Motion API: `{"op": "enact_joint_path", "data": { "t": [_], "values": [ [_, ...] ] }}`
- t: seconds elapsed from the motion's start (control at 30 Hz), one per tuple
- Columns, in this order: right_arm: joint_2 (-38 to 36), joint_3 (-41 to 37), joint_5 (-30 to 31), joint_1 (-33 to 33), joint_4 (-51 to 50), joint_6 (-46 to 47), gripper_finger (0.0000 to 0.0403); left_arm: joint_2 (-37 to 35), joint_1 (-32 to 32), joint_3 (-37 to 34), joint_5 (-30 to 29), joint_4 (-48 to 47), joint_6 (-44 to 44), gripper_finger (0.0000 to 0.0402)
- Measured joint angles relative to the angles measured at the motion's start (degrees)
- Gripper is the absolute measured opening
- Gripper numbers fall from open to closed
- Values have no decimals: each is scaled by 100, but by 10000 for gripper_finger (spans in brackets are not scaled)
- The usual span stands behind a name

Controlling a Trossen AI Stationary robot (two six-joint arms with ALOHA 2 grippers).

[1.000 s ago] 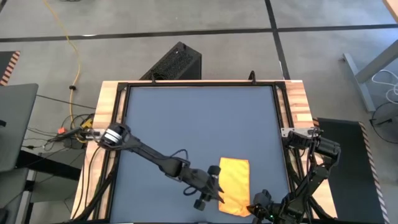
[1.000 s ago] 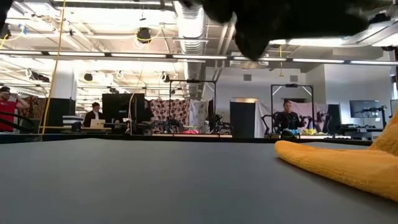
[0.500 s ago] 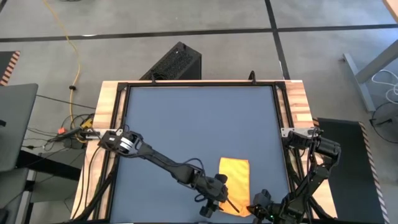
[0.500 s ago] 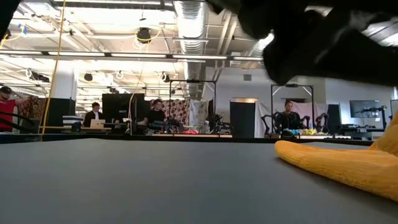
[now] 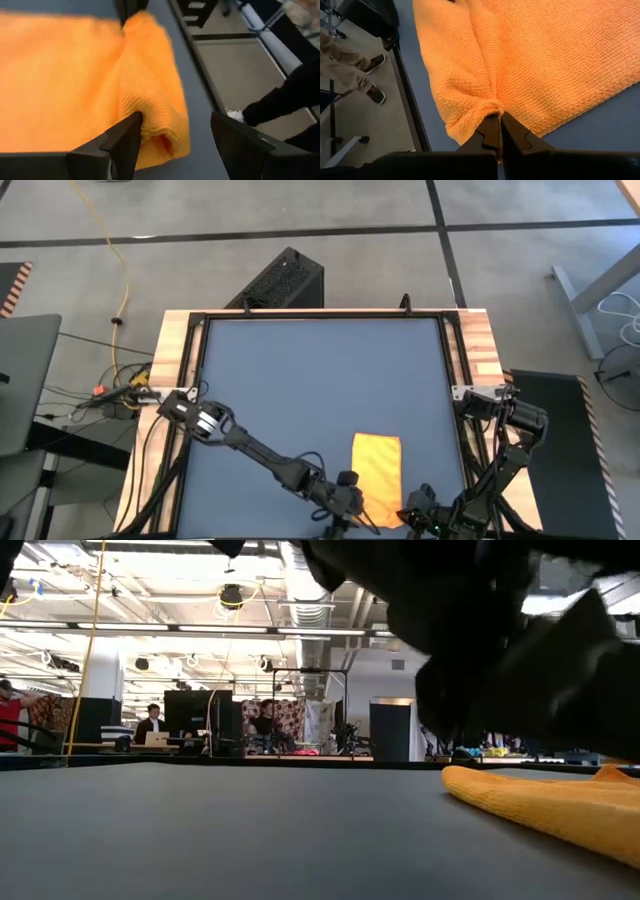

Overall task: Roll towel
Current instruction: Roll the yellow microfiber towel

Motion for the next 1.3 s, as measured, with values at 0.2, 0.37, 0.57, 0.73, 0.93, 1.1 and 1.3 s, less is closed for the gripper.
{"op": "enact_joint_path", "data": {
  "t": [0.2,0.37,0.57,0.73,0.93,1.1,1.3],
  "values": [
    [0,-4,2,8,75,18,21,84,-62,-1,-457,50,-438,170],
    [0,-7,0,20,120,21,26,81,-107,-1,-415,-49,-978,57],
    [-17,-9,-4,67,148,214,68,78,-46,7,462,-297,-1805,3],
    [-182,-13,-186,74,4,7,117,87,46,8,1216,-496,-2441,1],
    [-560,-22,-877,63,-264,-1054,185,136,88,10,1636,-419,-2586,0],
    [-887,-22,-1098,121,-199,-2260,224,140,236,12,1908,-381,-2784,0],
    [-989,263,-378,118,224,-4417,230,150,498,15,2243,-325,-3255,0]
  ]
}}
